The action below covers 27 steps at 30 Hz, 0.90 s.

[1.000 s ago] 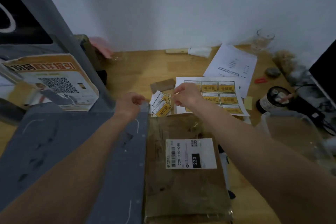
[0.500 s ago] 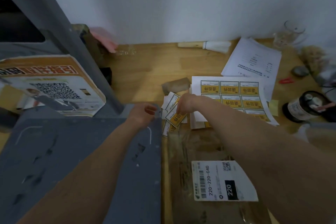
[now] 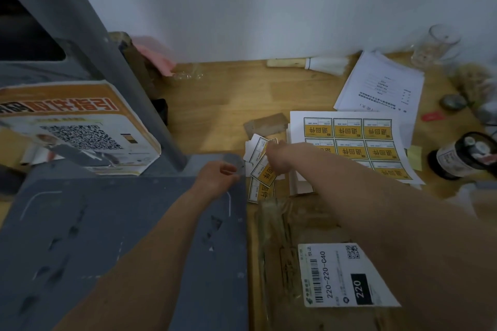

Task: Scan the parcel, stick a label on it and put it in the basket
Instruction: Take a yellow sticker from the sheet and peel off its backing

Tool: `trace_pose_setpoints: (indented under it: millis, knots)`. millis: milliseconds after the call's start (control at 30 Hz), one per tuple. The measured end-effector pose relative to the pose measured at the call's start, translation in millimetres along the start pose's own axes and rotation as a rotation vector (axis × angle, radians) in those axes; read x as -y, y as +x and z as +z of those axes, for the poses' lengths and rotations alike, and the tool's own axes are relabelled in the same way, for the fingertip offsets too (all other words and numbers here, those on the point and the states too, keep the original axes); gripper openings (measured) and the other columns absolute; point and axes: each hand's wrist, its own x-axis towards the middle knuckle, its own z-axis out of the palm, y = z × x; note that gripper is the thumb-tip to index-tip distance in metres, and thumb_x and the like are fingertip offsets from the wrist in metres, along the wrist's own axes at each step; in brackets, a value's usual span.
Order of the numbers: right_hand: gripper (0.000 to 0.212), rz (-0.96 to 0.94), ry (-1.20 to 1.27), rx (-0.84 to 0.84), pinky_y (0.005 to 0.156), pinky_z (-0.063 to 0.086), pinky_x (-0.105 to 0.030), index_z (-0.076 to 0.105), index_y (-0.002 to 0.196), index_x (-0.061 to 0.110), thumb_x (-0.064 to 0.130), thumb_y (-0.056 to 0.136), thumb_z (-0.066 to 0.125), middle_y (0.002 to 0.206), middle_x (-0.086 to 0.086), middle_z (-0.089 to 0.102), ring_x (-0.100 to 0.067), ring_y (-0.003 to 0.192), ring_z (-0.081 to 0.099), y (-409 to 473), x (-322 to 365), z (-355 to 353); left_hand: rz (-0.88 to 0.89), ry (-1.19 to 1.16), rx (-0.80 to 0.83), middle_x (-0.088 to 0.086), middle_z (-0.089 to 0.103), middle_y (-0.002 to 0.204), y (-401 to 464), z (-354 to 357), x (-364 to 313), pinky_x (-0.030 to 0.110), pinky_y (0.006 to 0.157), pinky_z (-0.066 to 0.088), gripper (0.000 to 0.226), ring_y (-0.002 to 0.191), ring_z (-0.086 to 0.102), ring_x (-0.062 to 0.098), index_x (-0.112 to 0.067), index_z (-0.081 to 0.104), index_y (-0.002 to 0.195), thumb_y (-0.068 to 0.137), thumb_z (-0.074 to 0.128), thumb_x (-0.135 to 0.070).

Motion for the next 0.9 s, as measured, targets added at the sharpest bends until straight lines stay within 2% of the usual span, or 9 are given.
trace_pose_setpoints:
  millis: [67, 167, 333, 433, 533, 633, 733, 800, 900]
  knots:
    - [0.076, -0.038, -0.05, -0.015, 0.1, 0.044, -0.05, 0.035, 0.137, -0.001, 0.026, 0.078, 0.074, 0.147, -0.02, 0.026, -0.041, 0.127, 0.041, 2.6, -0.1, 1.4, -0.001, -0.011, 0.001, 0.014, 0.065, 0.12, -2.1, -0.1, 2.5, 0.033, 0.09, 0.049, 0.031, 0.11, 0.06, 0.024, -0.006, 0.063, 0.118, 0.087, 0.064, -0.012]
    - [0.074, -0.088, -0.029, -0.114, 0.102, 0.044, -0.044, 0.041, 0.133, -0.001, 0.021, 0.074, 0.079, 0.146, -0.014, 0.027, -0.036, 0.128, 0.037, -1.5, -2.6, -0.5, 0.002, -0.021, -0.004, 0.014, 0.065, 0.119, -2.7, 0.1, 6.5, 0.032, 0.091, 0.048, 0.031, 0.109, 0.061, 0.024, -0.007, 0.064, 0.117, 0.087, 0.064, -0.012]
    - [0.11, -0.106, 0.089, -0.147, 0.1, 0.046, -0.044, 0.017, 0.145, 0.004, 0.028, 0.063, 0.087, 0.148, -0.016, 0.027, -0.036, 0.129, 0.044, 0.3, 2.1, -6.9, -0.006, -0.049, -0.008, 0.015, 0.066, 0.116, 3.3, 1.6, 12.1, 0.036, 0.093, 0.05, 0.029, 0.107, 0.062, 0.026, -0.007, 0.065, 0.115, 0.087, 0.065, -0.012]
    - [0.116, -0.128, 0.013, -0.167, 0.096, 0.049, -0.044, 0.015, 0.146, 0.003, 0.027, 0.06, 0.089, 0.145, -0.018, 0.036, -0.035, 0.124, 0.05, 3.2, 8.5, -5.0, -0.015, -0.069, -0.008, 0.018, 0.066, 0.115, 7.6, 3.8, 16.4, 0.038, 0.091, 0.051, 0.029, 0.106, 0.063, 0.029, -0.006, 0.065, 0.114, 0.086, 0.065, -0.011]
    - [0.105, -0.147, -0.035, -0.177, 0.085, 0.053, -0.043, 0.025, 0.14, 0.006, 0.025, 0.059, 0.09, 0.131, -0.014, 0.051, -0.034, 0.11, 0.059, 5.2, 13.9, -1.6, -0.016, -0.082, -0.008, 0.017, 0.066, 0.113, 8.9, 3.9, 20.1, 0.038, 0.091, 0.052, 0.028, 0.105, 0.063, 0.028, -0.006, 0.065, 0.114, 0.086, 0.065, -0.011]
    - [0.093, -0.148, -0.052, -0.172, 0.077, 0.053, -0.037, 0.034, 0.134, 0.004, 0.026, 0.062, 0.088, 0.122, -0.013, 0.054, -0.031, 0.104, 0.061, 3.8, 13.9, -4.7, -0.018, -0.093, -0.013, 0.018, 0.067, 0.112, 8.9, 2.4, 22.5, 0.039, 0.093, 0.052, 0.028, 0.104, 0.064, 0.029, -0.006, 0.065, 0.114, 0.086, 0.065, -0.011]
    - [0.063, -0.17, -0.107, -0.172, 0.073, 0.049, -0.033, 0.048, 0.123, 0.006, 0.026, 0.073, 0.081, 0.118, -0.011, 0.057, -0.027, 0.101, 0.061, 1.8, 11.6, -4.1, -0.009, -0.105, -0.019, 0.019, 0.067, 0.112, 7.8, 2.8, 22.5, 0.038, 0.093, 0.051, 0.028, 0.103, 0.064, 0.03, -0.005, 0.065, 0.114, 0.087, 0.064, -0.01]
    - [0.045, -0.188, -0.132, -0.214, 0.074, 0.05, -0.033, 0.051, 0.119, 0.008, 0.019, 0.081, 0.072, 0.116, -0.011, 0.057, -0.026, 0.1, 0.061, 0.3, 9.1, -1.0, -0.006, -0.1, -0.02, 0.018, 0.067, 0.111, 6.1, 4.0, 21.9, 0.038, 0.093, 0.051, 0.028, 0.103, 0.064, 0.03, -0.005, 0.065, 0.114, 0.087, 0.064, -0.011]
    - [0.017, -0.163, -0.103, -0.27, 0.071, 0.05, -0.033, 0.058, 0.101, 0.007, 0.006, 0.085, 0.064, 0.108, -0.009, 0.06, -0.023, 0.083, 0.059, -6.3, 5.1, -4.4, -0.002, -0.095, -0.021, 0.018, 0.067, 0.111, 2.4, 6.4, 20.2, 0.039, 0.092, 0.052, 0.028, 0.102, 0.065, 0.031, -0.005, 0.065, 0.114, 0.086, 0.065, -0.011]
